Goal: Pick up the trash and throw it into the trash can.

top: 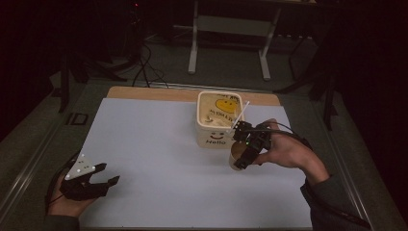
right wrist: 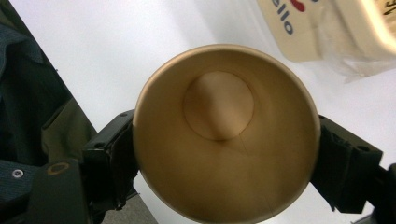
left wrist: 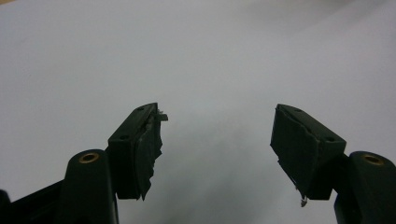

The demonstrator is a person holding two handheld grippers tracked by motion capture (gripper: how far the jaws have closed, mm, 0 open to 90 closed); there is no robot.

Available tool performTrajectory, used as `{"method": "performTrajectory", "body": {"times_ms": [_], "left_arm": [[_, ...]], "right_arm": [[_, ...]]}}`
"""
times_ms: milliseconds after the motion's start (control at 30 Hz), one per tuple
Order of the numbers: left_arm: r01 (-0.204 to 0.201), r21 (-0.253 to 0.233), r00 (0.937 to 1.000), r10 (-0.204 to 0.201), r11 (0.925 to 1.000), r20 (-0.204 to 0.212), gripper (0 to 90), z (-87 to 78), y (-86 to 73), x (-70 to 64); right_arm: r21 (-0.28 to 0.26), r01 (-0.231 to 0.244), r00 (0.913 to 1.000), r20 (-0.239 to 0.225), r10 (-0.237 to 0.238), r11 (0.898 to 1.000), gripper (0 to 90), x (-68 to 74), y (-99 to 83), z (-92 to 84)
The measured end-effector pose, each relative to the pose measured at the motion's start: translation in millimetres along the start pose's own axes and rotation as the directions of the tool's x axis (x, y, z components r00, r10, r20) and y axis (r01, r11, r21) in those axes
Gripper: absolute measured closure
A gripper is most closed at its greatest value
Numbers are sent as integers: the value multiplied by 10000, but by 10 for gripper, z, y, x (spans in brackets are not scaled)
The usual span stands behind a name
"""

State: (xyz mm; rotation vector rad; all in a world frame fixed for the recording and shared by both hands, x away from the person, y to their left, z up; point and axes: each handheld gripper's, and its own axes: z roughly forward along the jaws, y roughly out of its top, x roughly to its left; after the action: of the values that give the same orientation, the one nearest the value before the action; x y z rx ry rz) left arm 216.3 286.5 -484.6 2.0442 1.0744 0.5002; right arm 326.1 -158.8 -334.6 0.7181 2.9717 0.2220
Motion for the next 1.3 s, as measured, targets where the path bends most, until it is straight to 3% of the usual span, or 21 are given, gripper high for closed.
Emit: {"method": "performTrajectory", "body": {"times_ms": [533, 1300], "left_arm": [[29, 24, 10000, -29, 10000, 41, 332, 4, -3, 1], [-3, 54, 10000, 3, 10000, 74, 331, 10, -4, 2]], "right_arm": [[-141, -384, 9992, 129, 386, 9992, 181, -216, 33, -294], [28, -746, 9961, 477, 744, 9972, 180, -439, 118, -483]]}}
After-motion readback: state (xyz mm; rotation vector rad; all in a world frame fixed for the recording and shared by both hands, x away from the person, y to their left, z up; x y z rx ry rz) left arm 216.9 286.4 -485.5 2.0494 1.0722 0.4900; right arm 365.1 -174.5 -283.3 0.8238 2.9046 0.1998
